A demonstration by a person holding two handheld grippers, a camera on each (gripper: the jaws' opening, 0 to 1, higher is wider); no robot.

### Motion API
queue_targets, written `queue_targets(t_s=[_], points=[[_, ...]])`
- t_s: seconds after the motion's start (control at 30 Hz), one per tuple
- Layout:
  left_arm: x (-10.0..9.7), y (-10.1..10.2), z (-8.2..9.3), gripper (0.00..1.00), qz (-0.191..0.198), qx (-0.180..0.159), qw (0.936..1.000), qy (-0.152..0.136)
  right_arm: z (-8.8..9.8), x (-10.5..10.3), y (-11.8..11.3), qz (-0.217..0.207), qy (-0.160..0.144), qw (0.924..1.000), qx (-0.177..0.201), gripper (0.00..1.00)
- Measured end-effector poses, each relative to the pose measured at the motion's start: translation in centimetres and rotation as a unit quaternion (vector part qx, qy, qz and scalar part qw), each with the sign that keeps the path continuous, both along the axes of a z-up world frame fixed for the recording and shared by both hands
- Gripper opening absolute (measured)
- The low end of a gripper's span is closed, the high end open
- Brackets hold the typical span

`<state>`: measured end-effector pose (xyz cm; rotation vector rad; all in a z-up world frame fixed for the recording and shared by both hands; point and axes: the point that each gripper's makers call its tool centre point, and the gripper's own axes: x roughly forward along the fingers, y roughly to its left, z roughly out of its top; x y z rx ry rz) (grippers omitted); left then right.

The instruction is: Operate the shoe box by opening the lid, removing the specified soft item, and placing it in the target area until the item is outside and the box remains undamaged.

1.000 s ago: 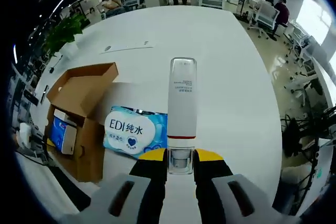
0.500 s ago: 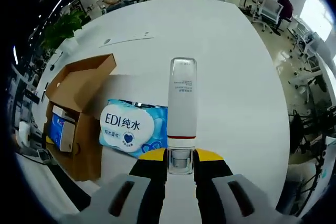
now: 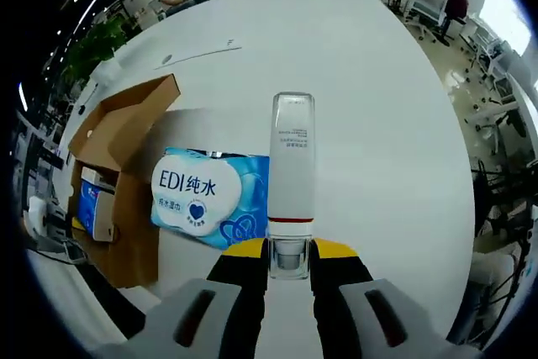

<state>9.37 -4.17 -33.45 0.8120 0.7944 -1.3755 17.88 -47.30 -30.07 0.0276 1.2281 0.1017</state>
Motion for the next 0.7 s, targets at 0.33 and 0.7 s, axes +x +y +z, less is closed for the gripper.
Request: queue_targets(t_s=[0.33, 0.7], points=[[0.1, 0.0, 0.0, 0.01, 0.001, 0.0, 1.0, 0.0, -1.0, -0.8, 0.1, -0.01, 0.013, 0.9999, -0.002, 0.18], [0.1, 0.0, 0.1, 0.01, 0.001, -0.001, 1.0, -0.002, -1.5, -1.5, -0.3, -0.015, 0.04, 0.999, -0.011, 0.18]])
